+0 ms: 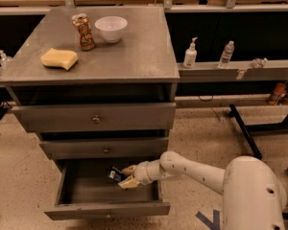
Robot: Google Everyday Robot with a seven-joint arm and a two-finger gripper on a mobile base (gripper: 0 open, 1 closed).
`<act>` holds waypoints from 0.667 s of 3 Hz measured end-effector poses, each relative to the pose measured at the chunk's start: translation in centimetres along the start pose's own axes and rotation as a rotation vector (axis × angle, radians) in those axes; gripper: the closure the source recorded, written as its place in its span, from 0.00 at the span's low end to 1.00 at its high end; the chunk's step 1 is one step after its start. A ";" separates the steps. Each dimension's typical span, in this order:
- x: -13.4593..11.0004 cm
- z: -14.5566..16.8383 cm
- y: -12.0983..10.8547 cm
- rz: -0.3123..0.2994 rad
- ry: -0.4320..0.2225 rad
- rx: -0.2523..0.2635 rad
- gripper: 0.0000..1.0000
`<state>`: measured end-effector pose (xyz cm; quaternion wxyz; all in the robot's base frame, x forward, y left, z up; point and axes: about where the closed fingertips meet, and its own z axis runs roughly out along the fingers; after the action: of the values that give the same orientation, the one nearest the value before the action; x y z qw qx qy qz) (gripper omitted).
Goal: Place rxbar blueberry into bottom drawer
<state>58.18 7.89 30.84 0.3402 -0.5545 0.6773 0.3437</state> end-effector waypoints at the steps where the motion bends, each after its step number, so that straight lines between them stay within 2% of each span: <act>1: 2.9 2.3 -0.4 0.043 0.082 -0.002 1.00; 2: 4.5 3.2 -0.9 0.063 0.117 0.014 1.00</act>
Offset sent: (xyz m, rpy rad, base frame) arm 0.0114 -0.0060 -0.0763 -0.1585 0.0761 -0.0679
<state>58.60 8.07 25.25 0.2926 -0.5497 0.7155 0.3166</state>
